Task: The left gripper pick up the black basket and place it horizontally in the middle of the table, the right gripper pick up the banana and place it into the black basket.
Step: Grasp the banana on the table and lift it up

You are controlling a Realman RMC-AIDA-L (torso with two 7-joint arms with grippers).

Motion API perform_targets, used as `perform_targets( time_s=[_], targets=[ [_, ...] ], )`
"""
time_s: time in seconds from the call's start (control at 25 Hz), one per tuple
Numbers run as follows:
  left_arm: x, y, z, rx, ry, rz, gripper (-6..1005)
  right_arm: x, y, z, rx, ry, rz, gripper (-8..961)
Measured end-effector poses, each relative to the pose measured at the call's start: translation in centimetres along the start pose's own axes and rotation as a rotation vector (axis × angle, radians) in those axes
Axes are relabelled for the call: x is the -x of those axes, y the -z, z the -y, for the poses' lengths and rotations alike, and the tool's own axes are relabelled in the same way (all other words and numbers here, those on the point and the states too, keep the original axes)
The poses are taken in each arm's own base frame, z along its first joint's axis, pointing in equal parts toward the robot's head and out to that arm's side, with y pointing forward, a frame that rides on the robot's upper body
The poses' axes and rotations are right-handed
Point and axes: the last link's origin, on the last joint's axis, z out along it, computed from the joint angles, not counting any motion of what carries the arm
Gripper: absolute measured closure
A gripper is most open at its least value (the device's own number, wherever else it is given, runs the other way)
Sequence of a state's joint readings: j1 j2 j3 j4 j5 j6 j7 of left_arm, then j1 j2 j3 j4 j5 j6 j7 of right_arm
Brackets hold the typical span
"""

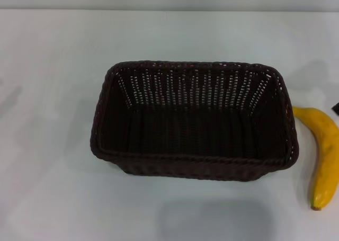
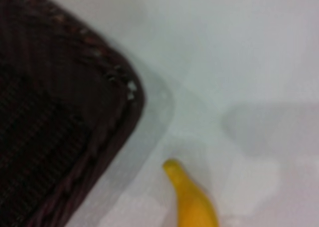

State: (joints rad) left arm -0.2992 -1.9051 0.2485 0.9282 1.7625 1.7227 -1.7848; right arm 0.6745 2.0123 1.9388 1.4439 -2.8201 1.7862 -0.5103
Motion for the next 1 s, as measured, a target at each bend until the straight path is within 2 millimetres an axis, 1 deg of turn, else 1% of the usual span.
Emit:
perform_targets(
  time_s=[0.24,0.48,0.68,1.0],
  targets=[
    [-0.1,-0.2,0.0,0.0,-0.004,-0.001,325,0.8,-1.0,-1.7,0.005,0.037,-0.023,592],
    [0.0,-0.2,0.1,-0.001,-0.005,0.0,325,1.1,-2.5,-2.1,0.013,0.031,-0.056,347],
    [0.0,-0.2,0.1,-0.002,-0.006,0.003,325,1.1,-3.2,-2.1,0.024,0.021,-0.068,154],
    [0.1,-0.2,0.1,-0.007,-0.005,0.004,325,0.9,-4.7,-2.2,0.044,0.007,-0.114,81]
  ],
)
